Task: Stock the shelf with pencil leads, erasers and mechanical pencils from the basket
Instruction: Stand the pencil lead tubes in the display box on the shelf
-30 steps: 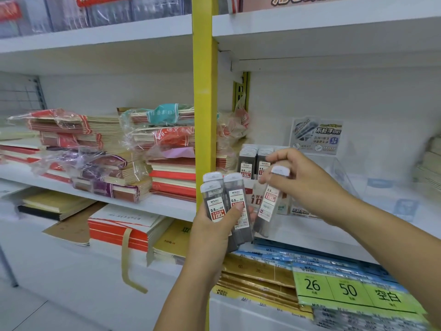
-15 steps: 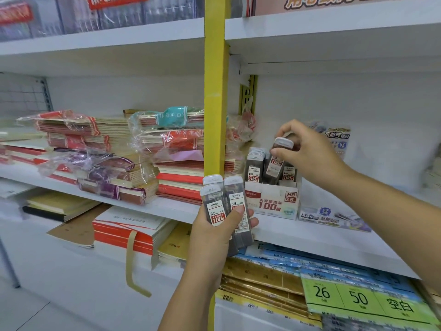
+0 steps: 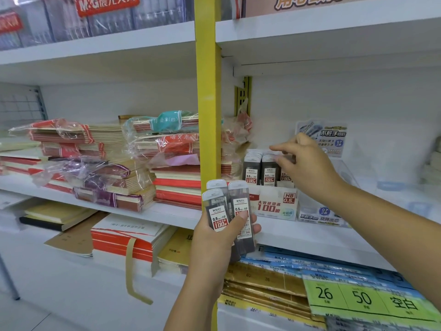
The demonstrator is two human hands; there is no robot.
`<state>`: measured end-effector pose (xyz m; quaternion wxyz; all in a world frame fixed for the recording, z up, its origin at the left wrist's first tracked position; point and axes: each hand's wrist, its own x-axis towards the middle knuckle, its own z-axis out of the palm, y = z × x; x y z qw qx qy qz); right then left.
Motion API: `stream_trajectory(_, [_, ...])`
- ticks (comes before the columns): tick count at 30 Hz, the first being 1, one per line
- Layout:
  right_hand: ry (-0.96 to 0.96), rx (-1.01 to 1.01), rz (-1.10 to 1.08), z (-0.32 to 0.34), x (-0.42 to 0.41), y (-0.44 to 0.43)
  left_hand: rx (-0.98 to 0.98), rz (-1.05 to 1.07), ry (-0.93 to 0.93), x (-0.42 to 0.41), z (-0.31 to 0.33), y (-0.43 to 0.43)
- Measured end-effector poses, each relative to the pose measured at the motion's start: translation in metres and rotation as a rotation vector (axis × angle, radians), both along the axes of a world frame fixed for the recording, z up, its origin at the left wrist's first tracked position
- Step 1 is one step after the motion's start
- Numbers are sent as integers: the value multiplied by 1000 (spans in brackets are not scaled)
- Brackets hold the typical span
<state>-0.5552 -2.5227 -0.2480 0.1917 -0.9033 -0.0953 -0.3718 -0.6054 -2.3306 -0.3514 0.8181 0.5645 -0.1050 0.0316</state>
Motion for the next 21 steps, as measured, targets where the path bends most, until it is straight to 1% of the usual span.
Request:
stream_trajectory(1, [-16, 47, 50, -2, -8, 2, 8, -11, -5, -1, 0, 0])
stream_trajectory(2, [9, 101, 126, -3, -18, 6, 16, -24, -13, -1, 0, 0])
stream_trajectory(4, [181, 205, 314, -7, -38, 16, 37, -49, -38, -3, 1, -2])
stream_trajectory(6, [363, 258, 436, -12, -53, 26, 52, -67, -53, -5, 1, -3])
stream_trajectory(8, [414, 261, 470, -15, -58, 32, 62, -82, -58, -6, 2, -4])
stream_trajectory(10, [369, 303, 482, -14, -60, 33, 62, -93, -54, -8, 2, -5])
stream_trajectory(12, [277, 413, 474, -10, -58, 28, 46, -85, -36, -8, 2, -5])
stream_trajectory(14, [139, 543, 437, 1, -52, 18, 52, -71, -26, -7, 1, -3])
stream_trajectory(15, [57, 576, 422, 8, -48, 12, 64, -62, -26, -7, 1, -2])
stream_trajectory(16, [-20, 562, 399, 15, -44, 6, 72, -50, -26, -6, 1, -2])
stream_trajectory(18, [-123, 437, 330, 24, -36, -1, 75, -21, -22, -4, 1, -2])
stream_trajectory(19, [-139, 362, 294, 26, -31, -2, 80, -7, -20, -3, 0, -3])
stream_trajectory(21, [-111, 231, 244, 24, -22, -3, 97, 10, -21, -1, -1, -3])
